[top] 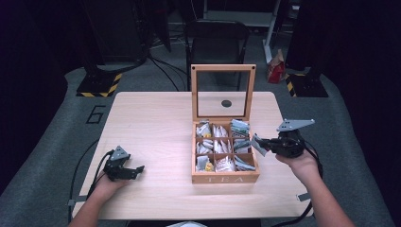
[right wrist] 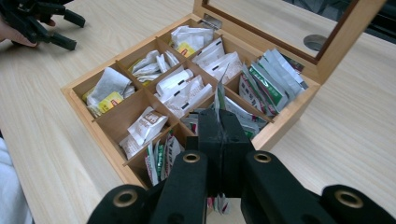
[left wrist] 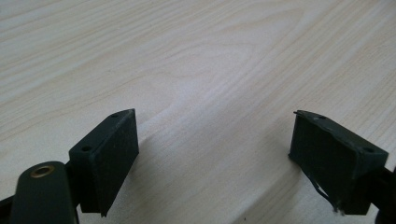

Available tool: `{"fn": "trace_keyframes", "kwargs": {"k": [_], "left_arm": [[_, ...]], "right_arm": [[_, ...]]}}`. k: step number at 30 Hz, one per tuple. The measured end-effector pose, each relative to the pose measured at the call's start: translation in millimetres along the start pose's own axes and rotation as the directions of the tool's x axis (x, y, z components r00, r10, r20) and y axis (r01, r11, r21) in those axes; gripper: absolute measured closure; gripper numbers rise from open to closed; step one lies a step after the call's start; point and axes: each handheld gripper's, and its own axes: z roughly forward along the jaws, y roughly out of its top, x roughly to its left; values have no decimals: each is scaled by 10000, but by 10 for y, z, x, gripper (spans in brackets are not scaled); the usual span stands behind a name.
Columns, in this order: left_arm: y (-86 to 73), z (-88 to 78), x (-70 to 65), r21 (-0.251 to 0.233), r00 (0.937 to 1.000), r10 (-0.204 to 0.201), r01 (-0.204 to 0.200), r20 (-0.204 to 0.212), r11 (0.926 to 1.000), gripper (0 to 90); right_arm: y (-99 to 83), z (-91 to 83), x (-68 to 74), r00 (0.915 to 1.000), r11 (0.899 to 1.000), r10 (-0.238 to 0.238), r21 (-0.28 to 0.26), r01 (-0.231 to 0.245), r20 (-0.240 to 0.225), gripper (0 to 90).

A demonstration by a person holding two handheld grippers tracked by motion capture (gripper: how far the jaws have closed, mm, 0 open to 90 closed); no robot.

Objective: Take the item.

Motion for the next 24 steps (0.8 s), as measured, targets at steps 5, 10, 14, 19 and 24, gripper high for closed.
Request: {"fn": "trace_keyframes", "kwargs": {"k": [5, 10, 14, 19, 24], "left_arm": [[0, 0, 0, -3, 10000, -3, 3, 2, 10000, 149], [0, 0, 0, 2, 10000, -2, 2, 1, 10000, 149], [0, 0, 0, -3, 10000, 7, -7, -4, 10000, 149], [0, 1, 1, -11, 10000, 10, -10, 0, 10000, 149], [0, 1, 1, -12, 10000, 12, -12, -2, 10000, 149]], "right_arm": [[-32, -25, -59, 9998, 9999, 171, -4, -171, 138, 895], [-65, -43, -117, 9989, 9995, 308, -56, -307, 342, 895], [-92, -53, -151, 9982, 9992, 399, -56, -396, 458, 895], [-134, -63, -192, 9965, 9988, 486, -46, -484, 676, 895], [-176, -77, -240, 9946, 9983, 590, -63, -586, 848, 895]]}}
